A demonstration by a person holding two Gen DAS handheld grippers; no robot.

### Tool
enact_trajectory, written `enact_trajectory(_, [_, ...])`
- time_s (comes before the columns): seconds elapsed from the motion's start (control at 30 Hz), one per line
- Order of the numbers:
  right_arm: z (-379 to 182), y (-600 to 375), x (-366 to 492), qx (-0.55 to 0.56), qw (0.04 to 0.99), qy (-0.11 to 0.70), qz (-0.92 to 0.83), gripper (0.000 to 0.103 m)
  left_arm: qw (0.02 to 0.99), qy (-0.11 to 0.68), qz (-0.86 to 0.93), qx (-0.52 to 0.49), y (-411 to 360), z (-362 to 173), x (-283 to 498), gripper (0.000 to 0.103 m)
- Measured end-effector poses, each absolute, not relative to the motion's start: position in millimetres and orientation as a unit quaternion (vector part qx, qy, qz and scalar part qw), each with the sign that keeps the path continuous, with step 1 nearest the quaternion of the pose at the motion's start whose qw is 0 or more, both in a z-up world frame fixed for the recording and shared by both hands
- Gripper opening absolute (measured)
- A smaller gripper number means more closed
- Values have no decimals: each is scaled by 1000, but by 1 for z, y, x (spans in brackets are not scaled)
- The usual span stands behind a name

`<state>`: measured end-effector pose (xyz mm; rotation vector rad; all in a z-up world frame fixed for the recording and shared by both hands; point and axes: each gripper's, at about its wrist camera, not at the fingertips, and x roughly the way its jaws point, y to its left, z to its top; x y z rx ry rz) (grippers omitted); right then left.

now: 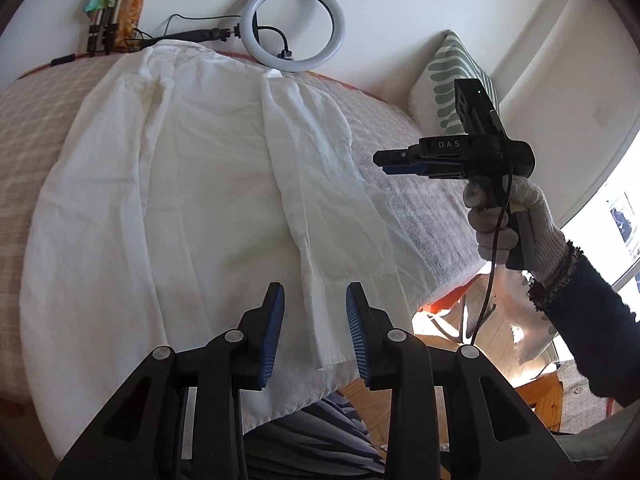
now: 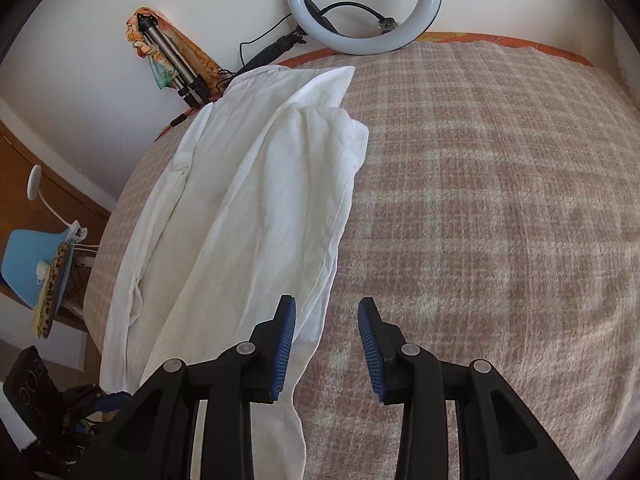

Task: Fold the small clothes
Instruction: 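Regrasp the folded side with the right tool and straighten it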

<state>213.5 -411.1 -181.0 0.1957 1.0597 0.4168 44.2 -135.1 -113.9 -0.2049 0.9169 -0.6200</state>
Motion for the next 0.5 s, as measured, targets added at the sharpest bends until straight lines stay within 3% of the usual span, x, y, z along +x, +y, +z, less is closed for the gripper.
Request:
enact_trajectory(0.2, [-203, -416, 152, 130, 825, 506, 216, 35, 842, 425, -326, -58, -153, -118, 40, 31])
enact_trajectory(0.3, [-211, -415, 133, 139, 819, 511, 222, 35, 837, 426, -342, -40, -169, -122, 37, 42])
enact_trajectory(0.43, [-217, -412, 115, 128, 823, 508, 219, 35, 842, 412, -349, -8, -183, -118, 27, 42])
enact_trajectory(0.5, [-218, -409, 111, 137, 819, 507, 229, 30, 848, 400, -349, 8, -187, -113, 18, 44])
